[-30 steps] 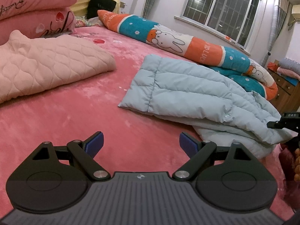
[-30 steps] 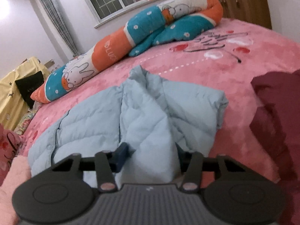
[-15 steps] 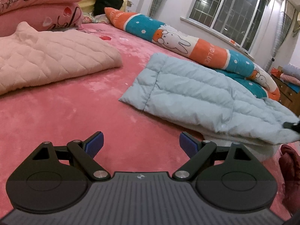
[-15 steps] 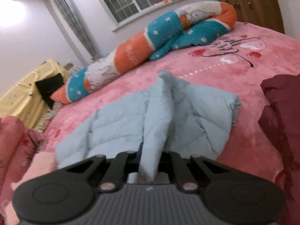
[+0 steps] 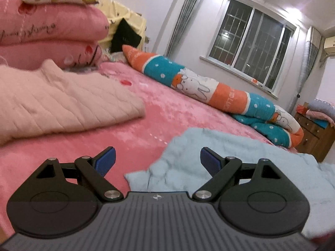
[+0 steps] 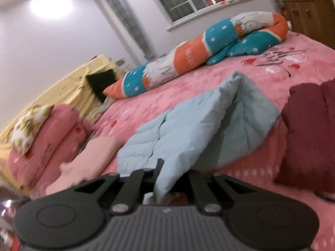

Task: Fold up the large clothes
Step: 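Grasp the jacket edge with the right gripper and lift it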

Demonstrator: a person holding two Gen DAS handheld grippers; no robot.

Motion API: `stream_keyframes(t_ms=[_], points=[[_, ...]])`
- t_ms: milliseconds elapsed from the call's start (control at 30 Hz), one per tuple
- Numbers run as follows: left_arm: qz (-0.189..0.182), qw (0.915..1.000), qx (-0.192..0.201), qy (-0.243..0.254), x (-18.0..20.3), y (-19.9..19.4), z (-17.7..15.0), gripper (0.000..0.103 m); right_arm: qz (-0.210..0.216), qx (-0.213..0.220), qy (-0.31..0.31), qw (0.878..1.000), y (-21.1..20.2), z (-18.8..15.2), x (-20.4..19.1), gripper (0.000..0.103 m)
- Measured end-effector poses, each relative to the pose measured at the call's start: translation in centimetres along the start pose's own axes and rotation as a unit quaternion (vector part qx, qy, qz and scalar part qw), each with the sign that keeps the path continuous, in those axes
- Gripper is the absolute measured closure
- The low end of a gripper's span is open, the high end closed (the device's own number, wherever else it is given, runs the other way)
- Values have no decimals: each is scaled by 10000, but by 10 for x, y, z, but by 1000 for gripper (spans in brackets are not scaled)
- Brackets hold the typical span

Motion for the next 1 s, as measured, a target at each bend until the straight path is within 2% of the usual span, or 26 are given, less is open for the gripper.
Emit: stream_keyframes(t_ms=[200, 467, 667, 767, 833, 867, 900, 967, 1000], points=[[2, 9995, 14, 306, 4, -34, 3, 0, 295, -515, 244, 9979, -51, -46, -7, 103], [-172, 9971, -69, 732, 31, -65, -4, 0, 370, -863, 394, 9948, -110, -88, -8, 103], [-248, 9942, -129, 1038, 52, -76, -8, 0, -73, -1057, 781, 9913, -133, -111, 31, 103], [-276, 9930, -240, 1125, 55, -82, -11, 0, -357, -1063, 882, 9898, -138, -114, 48, 99], [-257, 9913, -261, 1261, 54, -92, -16, 0, -518, -1092, 1014, 9875, -141, -116, 57, 94], [-236, 9906, -273, 1319, 55, -94, -16, 0, -573, -1098, 1037, 9869, -141, -116, 58, 84], [-216, 9901, -297, 1357, 56, -94, -16, 0, -633, -1046, 1018, 9873, -145, -116, 60, 67], [-207, 9892, -341, 1413, 59, -94, -16, 0, -777, -835, 954, 9889, -153, -111, 62, 51], [-195, 9886, -365, 1445, 60, -95, -16, 0, -799, -731, 882, 9902, -156, -106, 61, 46]])
Point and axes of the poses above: each gripper's, at about its wrist camera, not at the fingertips, and y roughly the way its jaws point, x to its right, z to its top, the point moved 7 cm from there along y, roughly the way its jaws point
